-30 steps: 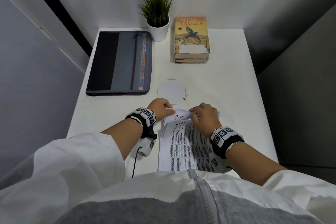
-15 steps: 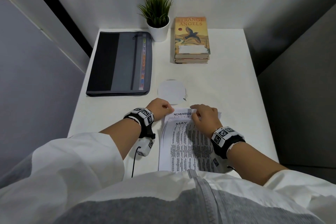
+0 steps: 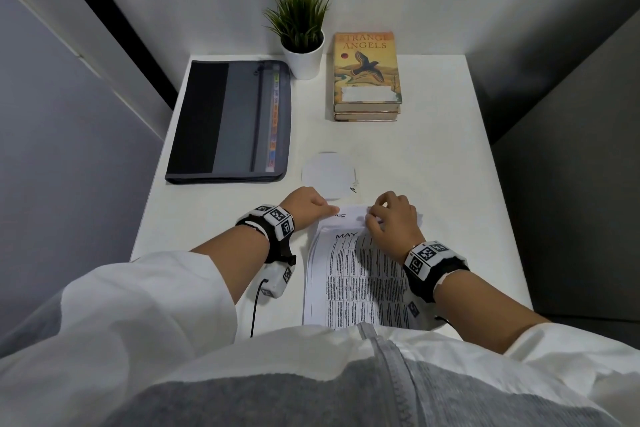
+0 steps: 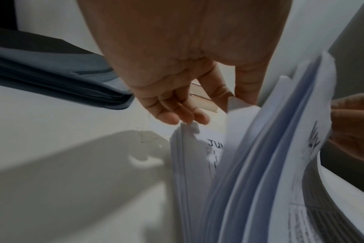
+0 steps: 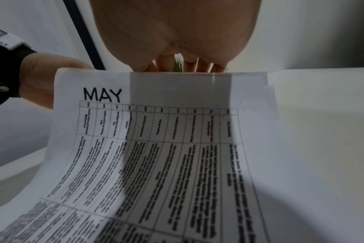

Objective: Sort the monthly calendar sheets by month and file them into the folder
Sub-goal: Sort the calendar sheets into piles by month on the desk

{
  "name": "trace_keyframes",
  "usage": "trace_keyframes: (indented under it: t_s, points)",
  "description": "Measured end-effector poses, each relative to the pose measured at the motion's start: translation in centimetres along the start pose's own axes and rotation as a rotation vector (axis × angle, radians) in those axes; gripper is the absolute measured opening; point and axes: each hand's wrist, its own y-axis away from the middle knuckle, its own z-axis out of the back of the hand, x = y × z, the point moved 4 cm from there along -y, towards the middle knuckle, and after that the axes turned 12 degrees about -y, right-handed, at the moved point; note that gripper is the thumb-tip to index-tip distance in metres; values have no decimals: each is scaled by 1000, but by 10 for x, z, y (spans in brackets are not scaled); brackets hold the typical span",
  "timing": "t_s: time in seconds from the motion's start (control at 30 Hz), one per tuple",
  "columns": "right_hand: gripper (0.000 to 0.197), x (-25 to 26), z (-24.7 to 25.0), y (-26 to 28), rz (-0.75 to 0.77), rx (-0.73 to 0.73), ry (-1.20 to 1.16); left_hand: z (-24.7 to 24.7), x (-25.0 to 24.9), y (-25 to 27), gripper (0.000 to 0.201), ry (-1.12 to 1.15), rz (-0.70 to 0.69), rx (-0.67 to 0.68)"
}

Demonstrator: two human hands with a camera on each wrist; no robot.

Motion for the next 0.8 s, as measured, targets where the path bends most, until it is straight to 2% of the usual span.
trace_keyframes:
  t_s: [0.03, 0.1, 0.13, 0.23, 0.3, 0.37, 0.43, 0.6, 0.8]
  points:
    - [25, 0, -1, -1, -8, 15, -6, 1, -1, 0, 46, -19, -7, -27]
    - [28, 1, -2, -2, -44, 56, -43, 4, -1, 0, 20, -76, 6, -102]
    - [30, 2, -3, -3, -70, 66, -72, 5, 0, 0, 13, -87, 17, -129]
    - [27, 2, -3, -4, -114, 52, -140, 4, 4, -1, 22, -97, 35, -151]
    - [23, 2, -5, -3, -108, 65, -135, 5, 3, -1, 20, -147, 22, -160]
    - [34, 2, -7, -2, -96, 90, -121, 5, 3, -1, 12, -155, 7, -165]
    - [42, 2, -8, -3, -76, 96, -91, 4, 3, 0, 6, -90, -8, -162]
    - [34, 0, -10, -3, -18, 84, 13, 1, 3, 0, 9, -1, -12, -137]
    - [38, 0, -11, 0, -16, 51, -21, -2, 0, -1, 13, 53, -1, -140]
